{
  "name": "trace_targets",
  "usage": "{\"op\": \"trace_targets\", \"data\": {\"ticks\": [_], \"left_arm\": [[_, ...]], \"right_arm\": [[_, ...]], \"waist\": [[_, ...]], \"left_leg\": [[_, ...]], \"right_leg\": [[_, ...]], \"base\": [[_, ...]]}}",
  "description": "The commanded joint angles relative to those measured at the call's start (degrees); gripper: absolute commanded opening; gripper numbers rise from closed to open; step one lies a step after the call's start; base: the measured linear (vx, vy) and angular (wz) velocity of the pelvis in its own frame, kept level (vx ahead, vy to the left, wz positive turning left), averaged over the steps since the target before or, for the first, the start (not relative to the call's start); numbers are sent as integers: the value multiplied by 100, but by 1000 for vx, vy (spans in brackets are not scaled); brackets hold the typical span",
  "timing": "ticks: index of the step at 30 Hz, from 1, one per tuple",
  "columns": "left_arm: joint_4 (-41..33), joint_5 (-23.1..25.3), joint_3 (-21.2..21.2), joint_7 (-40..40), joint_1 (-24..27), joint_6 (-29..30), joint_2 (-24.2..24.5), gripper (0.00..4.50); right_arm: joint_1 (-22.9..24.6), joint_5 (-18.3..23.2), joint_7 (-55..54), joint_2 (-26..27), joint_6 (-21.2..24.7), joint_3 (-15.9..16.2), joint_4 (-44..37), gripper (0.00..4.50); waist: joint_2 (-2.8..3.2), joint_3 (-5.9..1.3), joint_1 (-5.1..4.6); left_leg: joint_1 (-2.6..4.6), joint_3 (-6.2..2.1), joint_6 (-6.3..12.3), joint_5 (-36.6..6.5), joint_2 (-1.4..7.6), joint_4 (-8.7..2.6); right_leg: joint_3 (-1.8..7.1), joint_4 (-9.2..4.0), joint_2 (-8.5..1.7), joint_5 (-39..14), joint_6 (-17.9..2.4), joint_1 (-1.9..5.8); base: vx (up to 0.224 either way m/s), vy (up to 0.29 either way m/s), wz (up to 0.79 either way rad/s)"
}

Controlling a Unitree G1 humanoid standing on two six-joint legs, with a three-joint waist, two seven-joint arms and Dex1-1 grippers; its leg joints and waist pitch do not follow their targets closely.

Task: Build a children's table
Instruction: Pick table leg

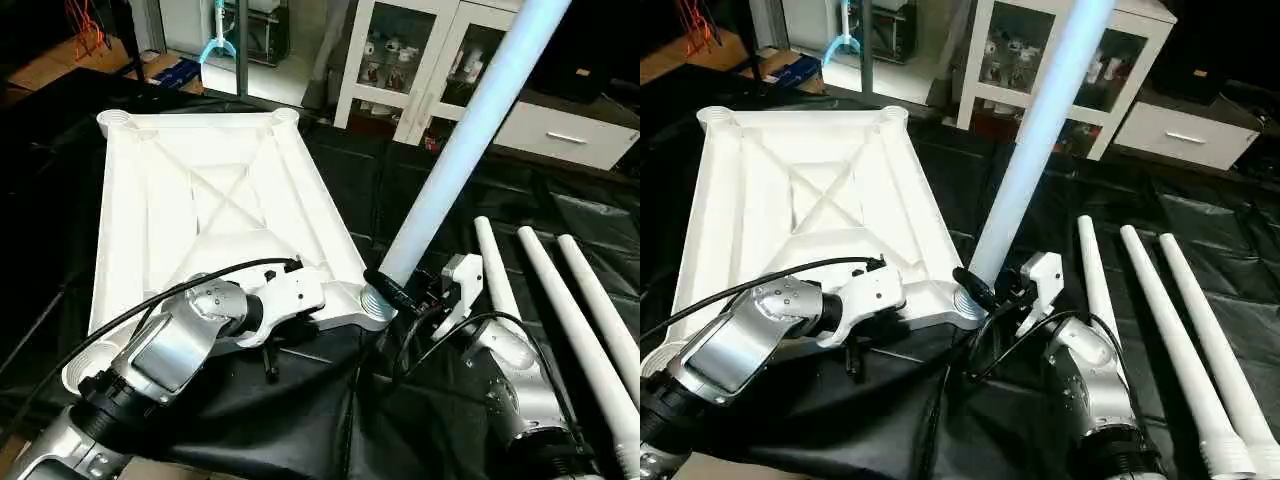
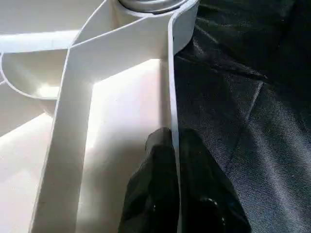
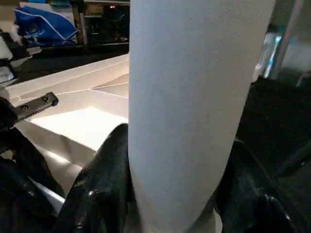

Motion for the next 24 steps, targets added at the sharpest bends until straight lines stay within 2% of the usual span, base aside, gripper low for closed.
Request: {"op": "trace_targets", "data": {"ticks": [1, 2, 7, 8, 9, 13, 14, 15, 16, 18, 20, 21, 22, 24], "left_arm": [[108, -3, -81, -14, 54, -53, 20, 0], [116, -2, -80, -5, 50, -55, 13, 0], [121, -8, -79, 18, 42, -49, -5, 0], [130, -5, -79, 16, 40, -59, 2, 0], [136, -2, -82, 8, 35, -68, 9, 0], [143, 1, -97, -20, 22, -79, 25, 0], [164, -2, -98, -30, 11, -98, 39, 0], [166, -1, -100, -35, 7, -102, 45, 0], [181, -3, -103, -44, -2, -117, 60, 0], [195, -5, -106, -46, -9, -131, 70, 0], [206, -4, -110, -51, -14, -144, 76, 0], [206, -4, -110, -51, -14, -144, 76, 0], [210, -2, -113, -54, -18, -150, 76, 0], [205, 0, -118, -56, -19, -150, 76, 0]], "right_arm": [[335, -543, -865, -205, -202, -370, 846, 186], [367, -536, -976, -159, -258, -414, 877, 186], [490, -414, -1095, 1, -234, -477, 847, 186], [511, -369, -1124, 52, -187, -488, 820, 186], [509, -317, -1137, 79, -124, -502, 819, 186], [456, -155, -1167, 115, 58, -584, 853, 186], [394, -93, -1161, 120, 193, -621, 923, 186], [378, -68, -1141, 113, 265, -626, 930, 186], [341, -9, -1106, 98, 432, -630, 934, 186], [309, 25, -1081, 63, 591, -615, 922, 186], [254, 127, -965, -22, 928, -608, 913, 186], [254, 127, -965, -22, 928, -608, 913, 186], [213, 148, -850, -128, 1182, -555, 941, 186], [202, 85, -702, -229, 1194, -462, 980, 186]], "waist": [[93, -120, -41], [77, -117, -48], [77, -105, -72], [112, -120, -69], [96, -118, -79], [96, -118, -76], [126, -128, -80], [117, -125, -80], [157, -135, -76], [138, -127, -92], [137, -130, -100], [142, -130, -104], [140, -131, -108], [132, -135, -113]], "left_leg": [[27, -91, -11, -1825, 293, -503], [28, -106, -29, -1903, 289, -513], [34, -135, -44, -2238, 288, -527], [29, -142, -53, -2199, 291, -530], [21, -134, -48, -2171, 293, -535], [26, -125, -26, -2151, 292, -531], [26, -124, -34, -2165, 287, -532], [26, -125, -31, -2188, 287, -533], [25, -138, -58, -2230, 285, -536], [35, -143, -97, -2366, 285, -539], [37, -155, -103, -2421, 286, -540], [32, -159, -121, -2443, 286, -542], [37, -157, -131, -2466, 287, -539], [59, -159, -135, -2530, 288, -530]], "right_leg": [[278, -494, -424, -2021, -979, 65], [277, -504, -431, -2198, -935, 65], [283, -555, -423, -2647, -727, 35], [284, -539, -423, -2532, -736, 44], [283, -537, -413, -2415, -757, 43], [287, -529, -412, -2329, -797, 41], [286, -533, -404, -2289, -811, 49], [285, -532, -404, -2308, -811, 47], [282, -528, -410, -2359, -812, 56], [275, -548, -410, -2505, -782, 38], [277, -556, -414, -2613, -755, 36], [274, -564, -420, -2655, -742, 32], [274, -568, -421, -2681, -734, 22], [271, -578, -421, -2764, -720, 12]], "base": [[0, 0, 0], [0, 0, 0], [0, 0, 0], [0, 0, 0], [0, 0, 0], [0, 0, 0], [0, 0, 0], [0, 0, 0], [0, 0, 0], [0, 0, 0], [0, 0, 0], [0, 0, 0], [0, 0, 0], [0, 0, 0]]}}
